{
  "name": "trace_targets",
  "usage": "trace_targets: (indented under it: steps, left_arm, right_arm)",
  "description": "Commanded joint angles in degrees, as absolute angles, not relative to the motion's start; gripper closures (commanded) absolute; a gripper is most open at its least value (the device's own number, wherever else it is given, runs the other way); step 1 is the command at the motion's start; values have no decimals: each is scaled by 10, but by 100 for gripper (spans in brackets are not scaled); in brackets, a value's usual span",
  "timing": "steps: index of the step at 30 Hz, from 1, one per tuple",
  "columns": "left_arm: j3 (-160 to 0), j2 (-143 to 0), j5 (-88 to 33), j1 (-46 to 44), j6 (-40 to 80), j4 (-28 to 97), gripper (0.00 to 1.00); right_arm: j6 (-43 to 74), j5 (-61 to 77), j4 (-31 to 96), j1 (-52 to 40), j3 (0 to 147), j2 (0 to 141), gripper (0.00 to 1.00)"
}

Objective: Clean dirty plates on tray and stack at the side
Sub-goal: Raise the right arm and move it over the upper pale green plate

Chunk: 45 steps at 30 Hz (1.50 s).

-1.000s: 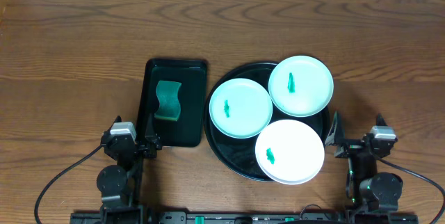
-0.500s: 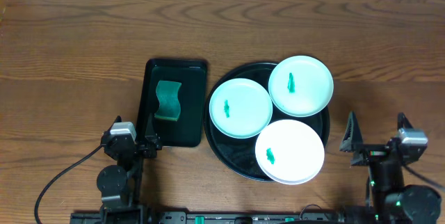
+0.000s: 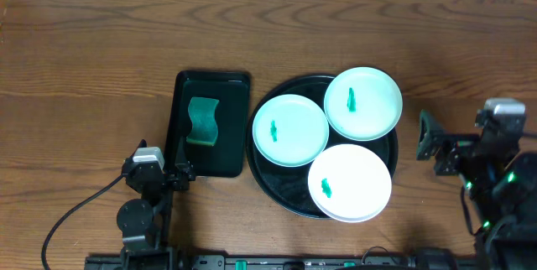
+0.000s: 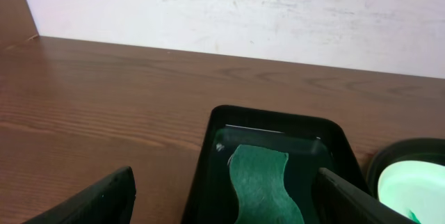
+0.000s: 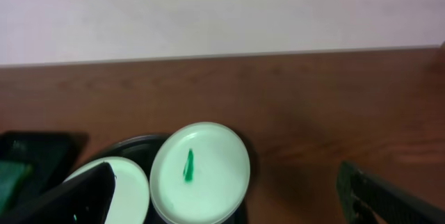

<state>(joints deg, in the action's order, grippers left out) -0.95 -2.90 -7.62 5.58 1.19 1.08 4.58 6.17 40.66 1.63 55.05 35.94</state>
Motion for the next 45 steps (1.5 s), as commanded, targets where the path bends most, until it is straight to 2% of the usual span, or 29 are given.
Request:
trace_targets:
  steps: [1, 9, 17, 31, 33, 36, 38, 40, 42, 43, 45]
  left_arm:
    - [-2, -29, -98, 58, 2, 32, 19]
    - [-2, -29, -98, 58, 2, 32, 19]
    - [-2, -29, -98, 58, 2, 32, 19]
    - [-2, -29, -98, 58, 2, 32, 19]
    - [-2, -29, -98, 58, 2, 32, 19]
    - [-2, -29, -98, 58, 2, 32, 19]
    - [-2, -29, -98, 58, 2, 32, 19]
    - [-2, -29, -98, 58, 2, 32, 19]
    - [-2, -29, -98, 58, 2, 32, 19]
    - [-2, -29, -98, 58, 2, 32, 19]
    - [-2, -29, -98, 58, 2, 32, 19]
  right_arm:
    - [26, 69, 447, 11, 628, 406, 1]
    - [9, 69, 593, 11, 782, 514, 1]
    - [5, 69, 701, 11, 877, 607, 1]
    - [8, 111, 715, 11, 881, 666, 1]
    - [8, 111, 716, 11, 881, 668, 14]
    - [8, 115, 731, 11, 881, 668, 22]
    - [8, 114, 735, 11, 881, 668, 36]
    - [8, 115, 735, 11, 880, 670, 61]
    - [17, 114, 736, 11, 879, 673, 79]
    - [17, 114, 737, 11, 877, 676, 92]
    - [17, 114, 738, 11, 872, 683, 99]
